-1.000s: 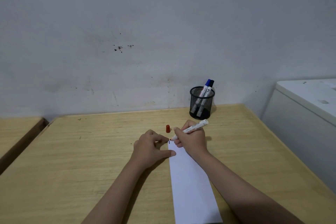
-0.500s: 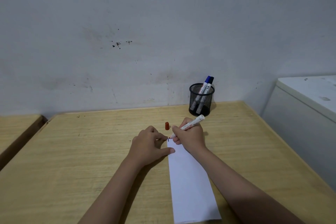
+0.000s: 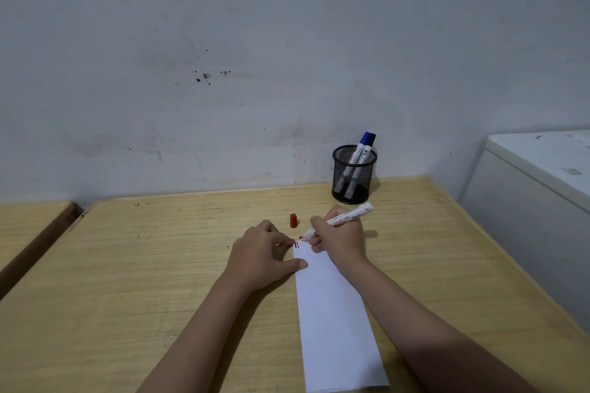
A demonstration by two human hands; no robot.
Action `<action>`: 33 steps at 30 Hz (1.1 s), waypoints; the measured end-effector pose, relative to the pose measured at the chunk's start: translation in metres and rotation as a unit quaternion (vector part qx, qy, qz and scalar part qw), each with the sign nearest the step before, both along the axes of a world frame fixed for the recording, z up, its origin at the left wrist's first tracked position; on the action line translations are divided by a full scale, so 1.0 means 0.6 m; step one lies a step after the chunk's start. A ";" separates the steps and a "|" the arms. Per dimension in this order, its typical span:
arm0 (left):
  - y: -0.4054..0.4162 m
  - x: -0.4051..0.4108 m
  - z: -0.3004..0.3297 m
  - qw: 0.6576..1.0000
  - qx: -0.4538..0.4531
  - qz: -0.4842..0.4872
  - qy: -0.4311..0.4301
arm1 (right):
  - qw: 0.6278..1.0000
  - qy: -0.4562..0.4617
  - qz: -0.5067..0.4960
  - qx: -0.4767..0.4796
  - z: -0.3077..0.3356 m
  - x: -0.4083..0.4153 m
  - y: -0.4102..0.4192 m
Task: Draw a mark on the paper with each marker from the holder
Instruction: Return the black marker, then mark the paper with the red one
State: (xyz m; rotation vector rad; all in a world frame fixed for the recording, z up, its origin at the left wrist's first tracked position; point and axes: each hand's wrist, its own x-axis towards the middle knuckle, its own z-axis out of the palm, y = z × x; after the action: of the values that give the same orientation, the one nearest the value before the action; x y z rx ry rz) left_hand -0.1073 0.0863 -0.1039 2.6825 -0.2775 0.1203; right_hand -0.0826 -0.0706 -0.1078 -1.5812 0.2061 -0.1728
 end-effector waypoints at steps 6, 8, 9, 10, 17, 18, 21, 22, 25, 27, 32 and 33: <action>0.006 0.022 0.023 0.989 -0.121 0.017 0.085 | 0.987 0.017 -0.042 0.152 0.004 0.004 -0.005; 0.007 0.041 0.030 0.986 -0.148 0.042 0.059 | 0.982 0.021 -0.041 0.184 0.004 0.006 -0.008; 0.004 0.050 0.033 0.986 -0.153 0.050 0.039 | 0.980 0.024 -0.040 0.192 0.004 0.006 -0.009; -0.001 0.058 0.034 0.986 -0.157 0.050 0.024 | 0.979 0.026 -0.039 0.196 0.005 0.007 -0.009; -0.025 0.088 0.022 0.981 -0.187 0.032 0.046 | 0.978 0.047 -0.017 0.203 0.012 0.009 -0.011; -0.024 0.087 0.022 0.974 -0.217 0.045 0.046 | 0.978 0.043 -0.006 0.202 0.016 0.008 -0.012; -0.018 0.077 0.036 0.909 -0.404 0.072 0.072 | 0.980 0.010 0.004 0.199 0.037 0.004 -0.020; -0.014 0.072 0.043 0.877 -0.468 0.071 0.087 | 0.982 -0.011 0.004 0.190 0.046 0.002 -0.024; -0.005 0.056 0.062 0.805 -0.577 0.056 0.129 | 0.988 -0.072 0.014 0.133 0.073 -0.009 -0.035; -0.008 0.047 0.074 0.777 -0.611 0.045 0.147 | 0.989 -0.102 0.026 0.103 0.087 -0.019 -0.039; -0.026 0.030 0.099 0.751 -0.639 0.007 0.167 | 0.987 -0.143 0.039 0.058 0.109 -0.038 -0.038; -0.030 0.026 0.103 0.751 -0.639 -0.001 0.167 | 0.986 -0.152 0.039 0.059 0.112 -0.040 -0.037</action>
State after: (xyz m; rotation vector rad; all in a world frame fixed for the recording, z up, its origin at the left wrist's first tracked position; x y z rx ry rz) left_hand -0.0916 0.0681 -0.0420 1.2771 -0.0246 -0.1399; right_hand -0.1069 -0.0930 -0.0406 -1.4223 -0.0829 -0.3319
